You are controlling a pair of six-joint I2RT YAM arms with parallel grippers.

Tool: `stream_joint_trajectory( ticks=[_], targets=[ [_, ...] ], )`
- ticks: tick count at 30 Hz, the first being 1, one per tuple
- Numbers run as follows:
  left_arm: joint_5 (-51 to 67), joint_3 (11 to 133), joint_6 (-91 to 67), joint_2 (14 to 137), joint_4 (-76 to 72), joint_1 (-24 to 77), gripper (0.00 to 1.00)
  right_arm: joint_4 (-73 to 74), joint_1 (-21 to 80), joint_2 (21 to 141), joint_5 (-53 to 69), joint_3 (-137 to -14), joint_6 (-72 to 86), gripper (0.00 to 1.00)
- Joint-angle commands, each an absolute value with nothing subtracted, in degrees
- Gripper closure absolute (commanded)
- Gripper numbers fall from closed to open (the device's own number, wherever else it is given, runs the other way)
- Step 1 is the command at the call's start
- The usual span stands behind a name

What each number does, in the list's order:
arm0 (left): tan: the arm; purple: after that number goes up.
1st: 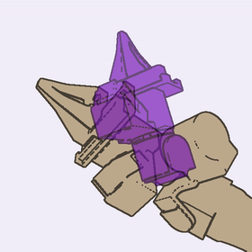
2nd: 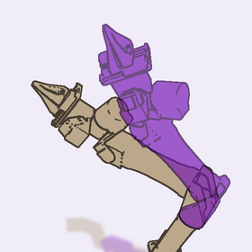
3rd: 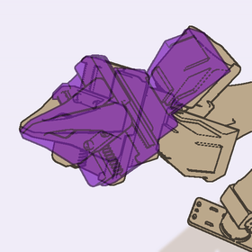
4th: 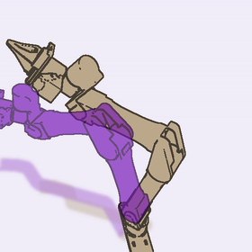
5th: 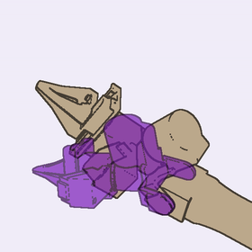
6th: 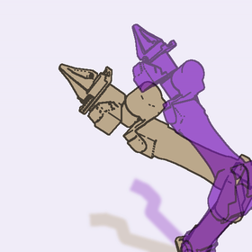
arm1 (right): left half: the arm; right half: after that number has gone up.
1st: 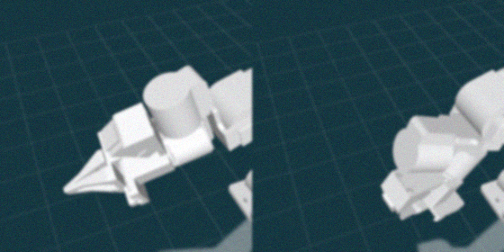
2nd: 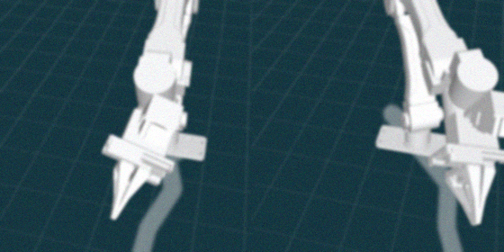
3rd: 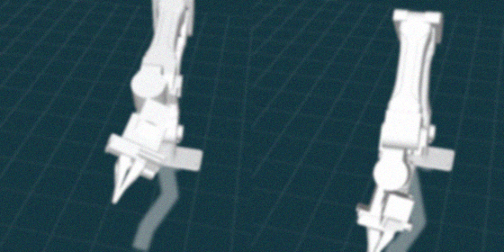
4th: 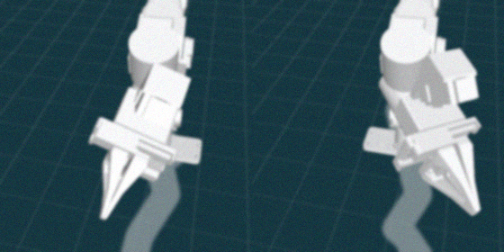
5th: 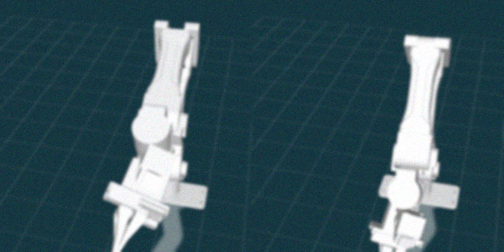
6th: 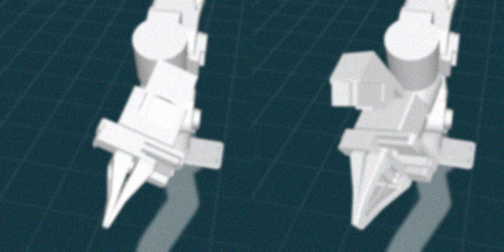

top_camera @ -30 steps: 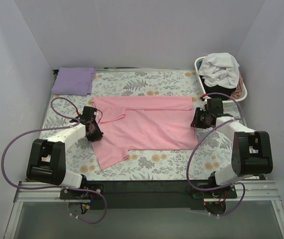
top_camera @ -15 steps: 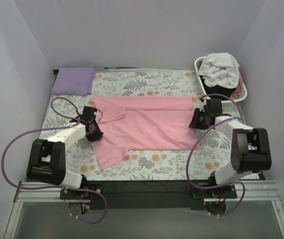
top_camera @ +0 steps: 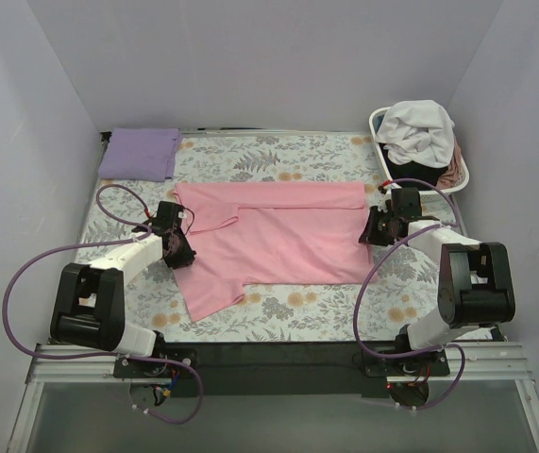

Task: Fold and stack the t-shirts
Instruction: Fold the tshirt

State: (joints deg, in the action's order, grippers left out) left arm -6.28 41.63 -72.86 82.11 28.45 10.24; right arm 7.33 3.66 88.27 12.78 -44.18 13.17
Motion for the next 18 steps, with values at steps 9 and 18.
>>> stream_joint_trajectory(
  ticks=[9, 18],
  targets=[
    [-8.7, 41.9, -72.2, 82.3, 29.1, 9.9, 0.90, 6.5, 3.3, 85.5, 5.7, -44.6, 11.3, 0.99],
    [-8.8, 42.1, -72.4, 83.1, 29.4, 9.9, 0.93, 7.4, 3.1, 88.3, 2.7, -47.6, 8.7, 0.98]
  ],
)
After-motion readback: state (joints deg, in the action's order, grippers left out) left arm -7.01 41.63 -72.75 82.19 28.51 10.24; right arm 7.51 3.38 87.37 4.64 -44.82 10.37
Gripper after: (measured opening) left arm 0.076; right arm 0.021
